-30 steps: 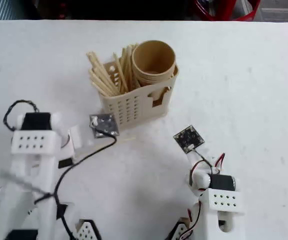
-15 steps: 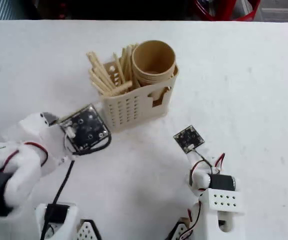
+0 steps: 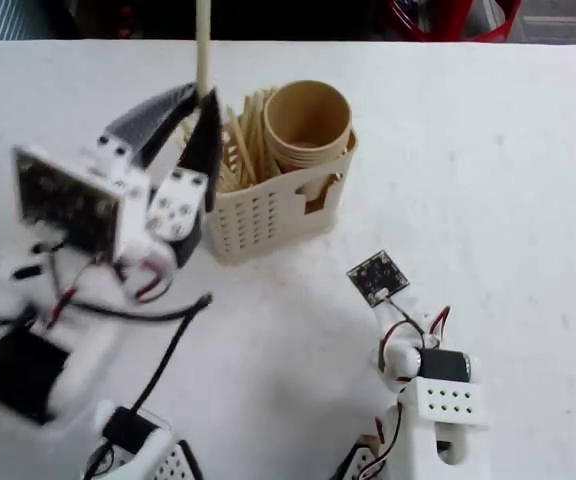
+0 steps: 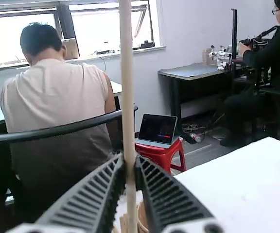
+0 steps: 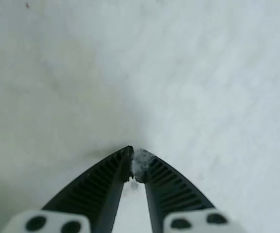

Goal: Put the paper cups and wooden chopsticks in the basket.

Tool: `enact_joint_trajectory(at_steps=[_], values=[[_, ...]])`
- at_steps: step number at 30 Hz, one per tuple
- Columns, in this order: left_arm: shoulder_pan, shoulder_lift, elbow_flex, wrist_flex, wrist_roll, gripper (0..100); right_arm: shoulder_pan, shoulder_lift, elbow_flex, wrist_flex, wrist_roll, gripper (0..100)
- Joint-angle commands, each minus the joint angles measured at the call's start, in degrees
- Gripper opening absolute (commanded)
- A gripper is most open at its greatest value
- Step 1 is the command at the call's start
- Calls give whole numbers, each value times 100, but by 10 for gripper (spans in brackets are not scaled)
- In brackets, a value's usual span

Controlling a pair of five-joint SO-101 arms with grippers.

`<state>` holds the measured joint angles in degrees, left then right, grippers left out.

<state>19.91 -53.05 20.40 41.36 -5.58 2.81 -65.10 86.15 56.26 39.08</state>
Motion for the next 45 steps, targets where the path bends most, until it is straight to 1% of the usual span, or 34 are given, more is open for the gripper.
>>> enact_joint_trajectory(at_steps=[1,3,5,12,16,19,22,25,30,35,39,41,43,45], values=[[-171,4,1204,-1653,387,21,22,-57,-18,-110,9,17],[-233,127,1609,-2013,422,21,22,-57,-18,-110,9,17],[-277,418,1793,-2154,431,21,22,-57,-18,-110,9,17],[-831,1560,1837,-2655,712,21,22,-57,-18,-127,9,17],[-848,1745,1899,-2620,712,22,22,-57,-18,-127,9,17],[-831,1745,1864,-2286,809,25,13,-57,-18,-127,9,17],[-857,1727,1846,-2031,1275,80,13,-57,-18,-127,9,17],[-857,1719,1846,-1969,1292,128,13,-57,-18,-127,9,17],[-1024,1710,1776,-1881,1292,107,13,-57,-18,-119,9,17],[-1209,1710,1319,-1275,1284,107,22,-57,-18,-119,9,17],[-1358,1710,378,-510,1275,106,84,-66,-62,-127,9,17],[-1437,1622,-185,-26,1275,106,259,-127,-211,-75,-9,17],[-1481,1393,-624,413,1231,106,514,-418,-448,92,-299,17],[-1446,1051,-862,774,835,105,629,-892,-624,338,-659,17]])
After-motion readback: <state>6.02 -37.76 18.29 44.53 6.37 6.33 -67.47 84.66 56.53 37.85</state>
